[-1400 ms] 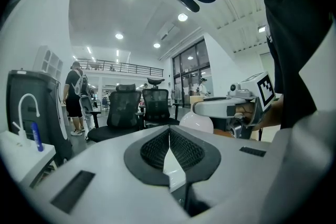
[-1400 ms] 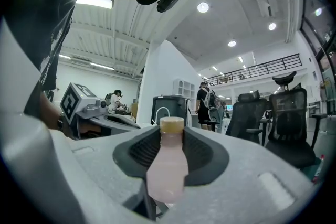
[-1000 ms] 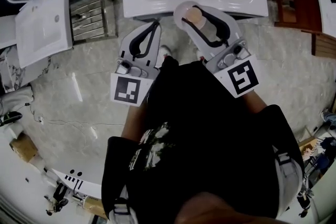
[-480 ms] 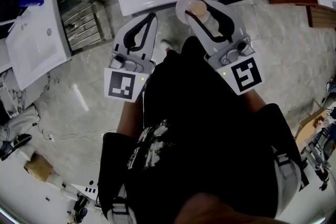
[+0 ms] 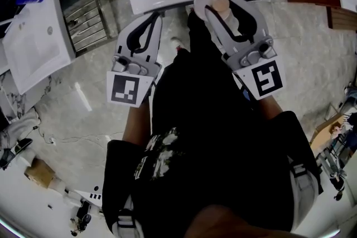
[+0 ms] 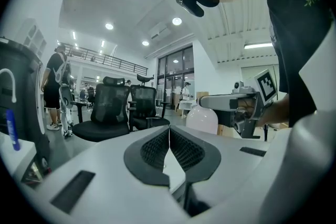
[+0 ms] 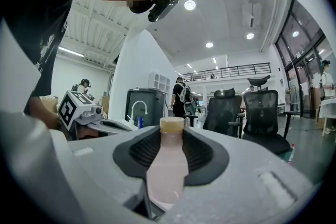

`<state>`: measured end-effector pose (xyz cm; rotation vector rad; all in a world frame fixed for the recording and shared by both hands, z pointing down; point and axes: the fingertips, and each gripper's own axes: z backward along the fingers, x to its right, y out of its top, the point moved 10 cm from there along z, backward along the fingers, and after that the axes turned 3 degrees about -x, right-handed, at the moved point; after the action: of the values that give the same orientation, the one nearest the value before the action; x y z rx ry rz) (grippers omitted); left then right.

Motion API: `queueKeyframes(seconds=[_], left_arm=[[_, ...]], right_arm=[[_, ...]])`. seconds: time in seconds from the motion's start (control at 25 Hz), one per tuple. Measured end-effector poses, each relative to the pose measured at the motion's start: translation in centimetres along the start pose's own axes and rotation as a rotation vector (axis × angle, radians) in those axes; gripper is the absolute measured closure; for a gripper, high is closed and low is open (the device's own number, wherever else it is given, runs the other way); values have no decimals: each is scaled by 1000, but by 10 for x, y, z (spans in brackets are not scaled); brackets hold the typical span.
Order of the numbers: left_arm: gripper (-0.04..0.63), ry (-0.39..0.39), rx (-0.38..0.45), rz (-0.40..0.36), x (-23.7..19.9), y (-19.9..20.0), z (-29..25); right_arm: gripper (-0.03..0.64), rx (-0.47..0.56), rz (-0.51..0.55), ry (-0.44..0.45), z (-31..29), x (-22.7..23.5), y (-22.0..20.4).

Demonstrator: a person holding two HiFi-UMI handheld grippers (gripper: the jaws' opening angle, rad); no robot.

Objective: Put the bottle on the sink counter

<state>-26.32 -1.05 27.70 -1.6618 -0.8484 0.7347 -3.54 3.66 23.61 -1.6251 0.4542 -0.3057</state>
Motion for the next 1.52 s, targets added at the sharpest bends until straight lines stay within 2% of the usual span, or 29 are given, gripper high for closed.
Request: queueKeyframes(seconds=[0.28, 0.48, 0.84, 1.04, 1.32, 1.52], left_arm=[[581, 40, 12, -23, -31, 28, -45], [581, 58, -34, -76, -69, 39, -77], [581, 101, -61, -65, -113, 51, -133], [581, 129, -94, -36, -131, 52, -162], [581, 234, -100, -13, -162, 51, -196], [581, 278, -64, 68, -184, 37, -209]], right_arm=[[494, -4, 21, 64, -47, 47, 5], [494, -16, 25, 127, -99, 75, 6], [494, -54, 4, 210, -162, 126, -8], [494, -43, -4, 251, -194, 154, -16], [494, -44, -30, 383, -254, 185, -31], [494, -43, -39, 415, -291, 190, -44]])
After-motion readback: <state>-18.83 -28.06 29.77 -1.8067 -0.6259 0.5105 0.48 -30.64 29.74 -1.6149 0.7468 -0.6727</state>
